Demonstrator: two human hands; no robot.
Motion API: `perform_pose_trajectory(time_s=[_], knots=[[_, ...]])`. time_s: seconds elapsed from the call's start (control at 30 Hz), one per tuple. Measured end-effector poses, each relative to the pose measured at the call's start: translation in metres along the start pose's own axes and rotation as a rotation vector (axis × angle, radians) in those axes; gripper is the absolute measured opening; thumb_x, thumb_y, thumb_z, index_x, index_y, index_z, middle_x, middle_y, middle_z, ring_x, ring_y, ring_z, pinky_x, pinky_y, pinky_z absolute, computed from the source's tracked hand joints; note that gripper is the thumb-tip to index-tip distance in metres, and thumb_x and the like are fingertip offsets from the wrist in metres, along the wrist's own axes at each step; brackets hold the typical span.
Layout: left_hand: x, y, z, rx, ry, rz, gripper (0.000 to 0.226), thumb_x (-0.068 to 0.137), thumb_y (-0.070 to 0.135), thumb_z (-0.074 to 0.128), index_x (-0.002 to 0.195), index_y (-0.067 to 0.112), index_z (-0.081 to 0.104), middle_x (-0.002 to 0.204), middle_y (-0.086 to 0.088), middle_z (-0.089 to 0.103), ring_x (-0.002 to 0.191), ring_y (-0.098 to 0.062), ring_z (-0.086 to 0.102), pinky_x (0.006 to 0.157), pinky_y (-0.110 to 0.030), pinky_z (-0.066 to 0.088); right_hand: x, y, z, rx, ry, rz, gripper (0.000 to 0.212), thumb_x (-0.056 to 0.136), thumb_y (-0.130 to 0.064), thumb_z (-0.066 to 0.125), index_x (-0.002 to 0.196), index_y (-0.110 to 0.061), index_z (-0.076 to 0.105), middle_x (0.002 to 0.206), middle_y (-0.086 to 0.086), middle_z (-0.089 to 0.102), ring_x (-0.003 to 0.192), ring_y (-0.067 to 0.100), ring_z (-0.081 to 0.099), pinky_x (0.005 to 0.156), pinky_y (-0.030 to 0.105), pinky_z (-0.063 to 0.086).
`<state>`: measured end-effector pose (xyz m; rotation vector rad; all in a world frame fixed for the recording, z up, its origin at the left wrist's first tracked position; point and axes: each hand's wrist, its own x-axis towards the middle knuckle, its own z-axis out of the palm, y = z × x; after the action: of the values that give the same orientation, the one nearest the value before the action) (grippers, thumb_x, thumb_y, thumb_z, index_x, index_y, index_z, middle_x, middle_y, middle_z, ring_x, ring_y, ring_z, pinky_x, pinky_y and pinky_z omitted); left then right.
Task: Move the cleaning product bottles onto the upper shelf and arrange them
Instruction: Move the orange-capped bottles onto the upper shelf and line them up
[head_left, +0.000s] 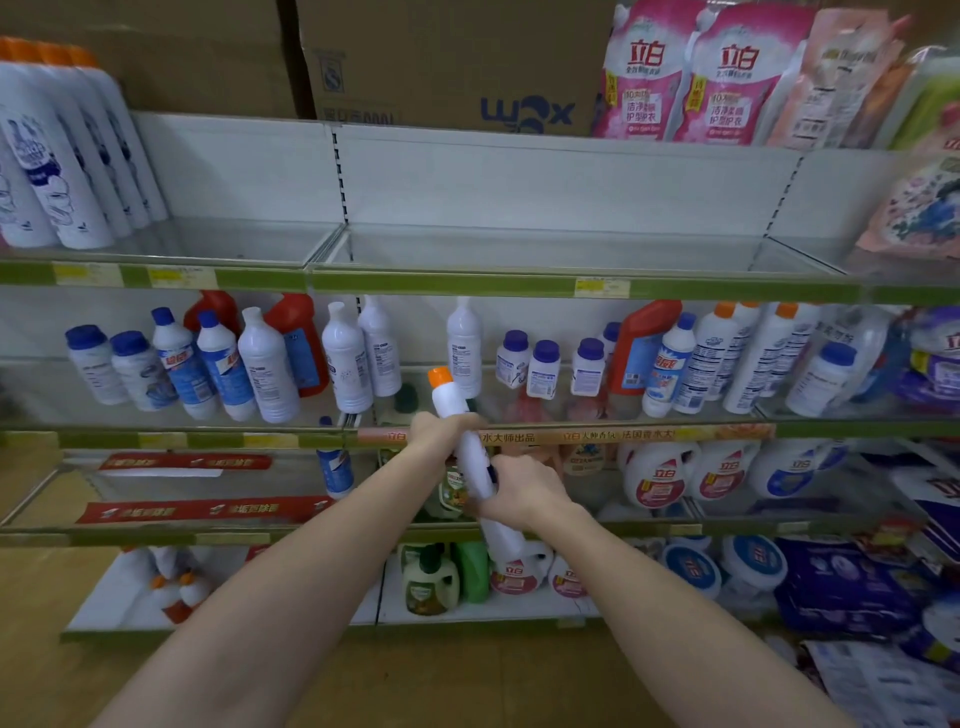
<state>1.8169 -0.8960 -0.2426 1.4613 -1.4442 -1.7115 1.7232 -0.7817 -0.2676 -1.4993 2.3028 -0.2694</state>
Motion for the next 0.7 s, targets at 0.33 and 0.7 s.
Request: perform_pose_trajectory(time_s=[0.33,0.7], knots=[[-0.020,0.014,0.001,-0.161,-0.065,0.105,0.065,0.062,0.040,0.093,0.110,0.012,0.059,0.095,-0.009,0.075,0.084,-0.028,0.074,0.080,-0.050,0.061,-0.004,0.014,-0.017,0.462,-0.014,0.006,0.069,0.061,-0.061,0.087,0.114,-0.031,0.055,0.112,-0.011,0.064,0.098,0.009,0.061,0.083,0.035,0.055],[-0.036,0.017,0.005,-0.180,-0.182,0.099,0.077,0.058,0.046,0.093,0.117,0.009,0.059,0.095,-0.011,0.077,0.082,-0.029,0.076,0.079,-0.049,0.062,-0.019,0.018,-0.011,0.492,-0.112,0.002,0.057,0.065,-0.066,0.080,0.109,-0.032,0.067,0.103,-0.009,0.073,0.096,0.010,0.069,0.084,0.035,0.060]])
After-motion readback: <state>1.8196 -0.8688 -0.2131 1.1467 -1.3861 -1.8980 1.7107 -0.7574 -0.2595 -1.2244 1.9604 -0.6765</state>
